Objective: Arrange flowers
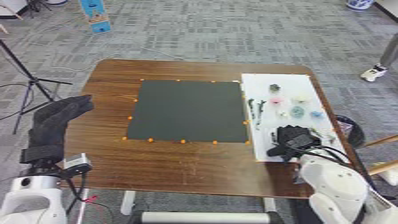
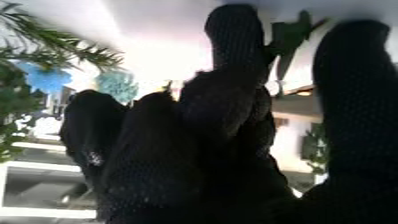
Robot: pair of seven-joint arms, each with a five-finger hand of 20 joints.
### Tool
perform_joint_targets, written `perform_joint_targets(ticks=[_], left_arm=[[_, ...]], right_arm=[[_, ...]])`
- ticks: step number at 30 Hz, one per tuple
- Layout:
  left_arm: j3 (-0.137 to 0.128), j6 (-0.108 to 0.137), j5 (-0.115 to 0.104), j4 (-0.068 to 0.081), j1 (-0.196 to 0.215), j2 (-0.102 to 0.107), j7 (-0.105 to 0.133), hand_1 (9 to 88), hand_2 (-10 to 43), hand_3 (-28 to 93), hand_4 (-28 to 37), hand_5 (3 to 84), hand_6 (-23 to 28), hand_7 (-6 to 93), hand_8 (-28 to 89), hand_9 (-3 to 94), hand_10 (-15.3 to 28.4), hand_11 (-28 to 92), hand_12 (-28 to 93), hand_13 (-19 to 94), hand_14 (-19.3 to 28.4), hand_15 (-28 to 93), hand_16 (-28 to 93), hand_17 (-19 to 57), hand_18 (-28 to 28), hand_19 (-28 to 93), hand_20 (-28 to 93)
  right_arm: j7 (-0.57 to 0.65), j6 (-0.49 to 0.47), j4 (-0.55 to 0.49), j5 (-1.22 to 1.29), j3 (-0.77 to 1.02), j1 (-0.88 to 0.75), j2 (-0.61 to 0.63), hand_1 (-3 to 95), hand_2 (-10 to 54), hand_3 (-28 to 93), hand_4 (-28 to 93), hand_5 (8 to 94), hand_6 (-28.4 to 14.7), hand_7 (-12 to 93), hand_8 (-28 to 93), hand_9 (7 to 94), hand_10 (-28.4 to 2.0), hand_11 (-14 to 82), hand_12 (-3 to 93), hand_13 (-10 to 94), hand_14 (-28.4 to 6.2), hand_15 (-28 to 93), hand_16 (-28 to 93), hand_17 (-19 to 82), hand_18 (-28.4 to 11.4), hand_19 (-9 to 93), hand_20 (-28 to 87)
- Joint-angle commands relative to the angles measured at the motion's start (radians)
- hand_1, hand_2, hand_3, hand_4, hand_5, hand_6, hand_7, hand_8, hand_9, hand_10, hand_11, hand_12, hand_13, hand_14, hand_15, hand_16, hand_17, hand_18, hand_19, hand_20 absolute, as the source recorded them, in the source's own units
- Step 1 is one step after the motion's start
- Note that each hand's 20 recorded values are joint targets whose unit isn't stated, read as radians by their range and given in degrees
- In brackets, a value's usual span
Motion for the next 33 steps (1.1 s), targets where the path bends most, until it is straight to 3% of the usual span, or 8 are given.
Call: perform_joint_targets(ticks=[1, 3, 12, 18, 24, 27, 31, 33], left_arm=[[-0.01, -0.014, 0.005, -0.016, 0.018, -0.014, -0.008, 26.5, 3.0, 73, -18.0, 52.8, 0.4, 19.9, -8, 54.1, 12.7, 22, 16, 43, 14.9, 13, 0, 7.5, 8.6, 6, 16], [-0.014, -0.015, 0.004, -0.018, 0.023, -0.015, -0.009, 26.6, 3.1, 73, -18.0, 52.6, 0.5, 19.8, -8, 54.1, 12.7, 22, 16, 43, 14.9, 13, 0, 7.4, 8.6, 6, 16], [-0.013, -0.019, 0.002, -0.021, 0.023, -0.019, -0.017, 26.7, 3.0, 73, -17.6, 52.3, 0.8, 19.7, -8, 53.4, 12.9, 22, 16, 43, 15.0, 14, 0, 7.3, 8.6, 6, 16], [-0.019, -0.024, -0.003, -0.023, 0.034, -0.019, -0.023, 26.8, 3.0, 73, -17.6, 51.9, 0.9, 19.5, -8, 52.9, 12.7, 22, 16, 42, 15.1, 14, 0, 7.3, 8.7, 6, 15], [-0.036, -0.023, -0.002, -0.022, 0.038, -0.006, -0.028, 27.0, 3.2, 72, -17.7, 51.7, 1.1, 19.3, -8, 52.5, 13.0, 22, 16, 42, 15.3, 14, 0, 7.6, 8.9, 7, 16], [-0.045, -0.007, -0.011, -0.025, 0.047, -0.004, -0.017, 27.1, 3.3, 72, -17.7, 51.8, 1.1, 19.2, -8, 52.5, 13.0, 22, 16, 42, 15.4, 14, 0, 7.9, 9.0, 7, 16], [-0.082, 0.044, 0.007, -0.021, 0.072, -0.008, 0.007, 27.1, 3.4, 72, -17.7, 51.7, 1.1, 19.3, -8, 52.6, 13.1, 22, 16, 43, 15.4, 14, 0, 8.2, 9.2, 8, 16], [-0.113, 0.065, -0.012, -0.015, 0.095, -0.003, 0.005, 27.1, 3.4, 72, -17.8, 51.7, 1.0, 19.4, -8, 52.6, 13.0, 22, 16, 43, 15.2, 14, 0, 8.3, 9.2, 8, 16]], right_arm=[[0.04, -0.071, 0.075, 0.066, -0.005, -0.015, -0.042, 40.6, -9.5, 61, -14, 78.9, 2.5, 45, 20, 90.5, -9.0, 56.7, 33.5, 93, -7.7, 68, 39, 59, -24.3, 93, 75], [0.06, -0.084, 0.07, 0.126, 0.011, -0.018, -0.052, 43.9, -9.5, 60, -14, 79.3, 2.7, 42, 28, 91.0, -9.1, 55.7, 33.3, 93, -7.1, 67, 39, 59, -24.0, 93, 75], [0.068, -0.093, 0.049, 0.169, 0.054, -0.024, -0.053, 50.3, -6.6, 58, -11, 81.7, 1.7, 31, 32, 92.9, -9.0, 46.8, 34.1, 94, -6.0, 63, 40, 59, -23.4, 93, 73], [0.047, 0.006, 0.007, 0.149, 0.092, -0.052, -0.037, 51.8, -4.1, 57, -8, 80.6, 0.8, 29, 33, 92.0, -8.8, 45.7, 35.0, 94, -5.2, 61, 41, 59, -22.4, 93, 73], [0.018, 0.064, -0.031, 0.169, 0.13, -0.058, -0.033, 50.5, -3.5, 58, -5, 79.6, 0.9, 30, 34, 91.1, -8.4, 47.9, 35.5, 93, -4.9, 62, 42, 60, -22.0, 93, 73], [0.016, 0.086, -0.056, 0.207, 0.146, -0.058, -0.033, 50.1, -3.7, 59, -4, 79.5, 1.0, 31, 35, 91.1, -8.2, 48.9, 35.5, 93, -4.8, 63, 42, 60, -22.0, 93, 73], [0.016, 0.076, -0.088, 0.266, 0.149, -0.009, -0.038, 49.3, -4.4, 60, -3, 79.7, 1.4, 32, 34, 91.5, -8.1, 49.4, 35.2, 94, -4.9, 64, 41, 60, -22.2, 93, 74], [0.02, 0.068, -0.102, 0.303, 0.13, 0.031, -0.042, 49.2, -4.6, 60, -3, 79.9, 1.4, 32, 34, 91.8, -8.1, 49.5, 35.0, 94, -5.0, 64, 41, 60, -22.2, 93, 74]])
